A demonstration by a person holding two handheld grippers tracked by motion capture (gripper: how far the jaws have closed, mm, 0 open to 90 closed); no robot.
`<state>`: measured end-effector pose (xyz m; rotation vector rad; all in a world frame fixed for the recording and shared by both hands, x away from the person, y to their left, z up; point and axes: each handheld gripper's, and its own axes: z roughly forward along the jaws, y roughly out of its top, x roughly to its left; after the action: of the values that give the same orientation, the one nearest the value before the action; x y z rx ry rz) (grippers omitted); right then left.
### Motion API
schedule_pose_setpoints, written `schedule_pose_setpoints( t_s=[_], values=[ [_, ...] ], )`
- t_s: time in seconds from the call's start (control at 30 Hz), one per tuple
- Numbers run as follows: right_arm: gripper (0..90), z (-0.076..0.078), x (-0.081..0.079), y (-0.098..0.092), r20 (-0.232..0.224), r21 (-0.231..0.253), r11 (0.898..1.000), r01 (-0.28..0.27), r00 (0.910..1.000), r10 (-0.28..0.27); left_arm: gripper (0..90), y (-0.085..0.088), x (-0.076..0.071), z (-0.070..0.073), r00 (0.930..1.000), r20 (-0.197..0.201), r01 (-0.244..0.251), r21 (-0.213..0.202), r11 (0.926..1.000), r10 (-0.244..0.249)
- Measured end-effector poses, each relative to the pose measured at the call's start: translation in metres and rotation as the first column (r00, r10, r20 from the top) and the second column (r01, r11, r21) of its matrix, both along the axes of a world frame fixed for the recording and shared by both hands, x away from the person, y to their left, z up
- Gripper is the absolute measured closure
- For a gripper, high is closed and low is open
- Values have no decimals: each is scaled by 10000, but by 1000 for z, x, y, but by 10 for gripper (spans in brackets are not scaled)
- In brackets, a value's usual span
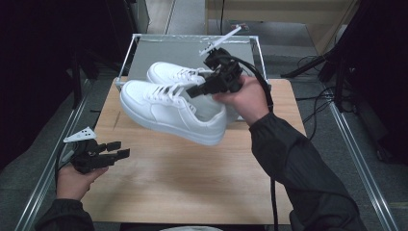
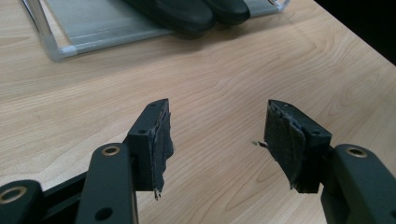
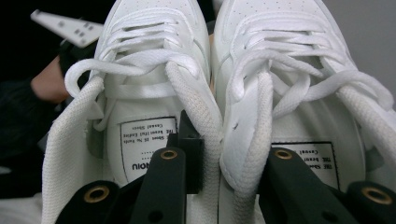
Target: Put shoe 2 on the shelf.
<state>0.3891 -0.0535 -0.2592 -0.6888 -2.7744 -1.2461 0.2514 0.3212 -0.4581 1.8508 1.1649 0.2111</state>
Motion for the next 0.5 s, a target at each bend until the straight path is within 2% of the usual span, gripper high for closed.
schedule_pose_setpoints(
  t_s=[0.17, 0.3, 0.4, 0.5],
  values=[
    [779, 18, 25, 6, 366, -280, 9939, 1068, 9937, -1058, 412, -1, 1, 0, 10000, 43, 60, 5, 10000, -60],
    [778, 34, 49, 9, 509, -280, 9810, 1918, 9804, -1903, 412, -3, 5, -2, 9998, -27, 182, 94, 9998, -182],
    [778, 44, 65, 11, 583, -235, 9643, 2639, 9633, -2622, 412, -6, 7, -3, 9996, -46, 289, 57, 9996, -289],
    [777, 49, 80, 15, 588, -258, 9387, 3437, 9379, -3418, 412, -9, 9, -3, 9992, -48, 393, 133, 9991, -392]
  ],
)
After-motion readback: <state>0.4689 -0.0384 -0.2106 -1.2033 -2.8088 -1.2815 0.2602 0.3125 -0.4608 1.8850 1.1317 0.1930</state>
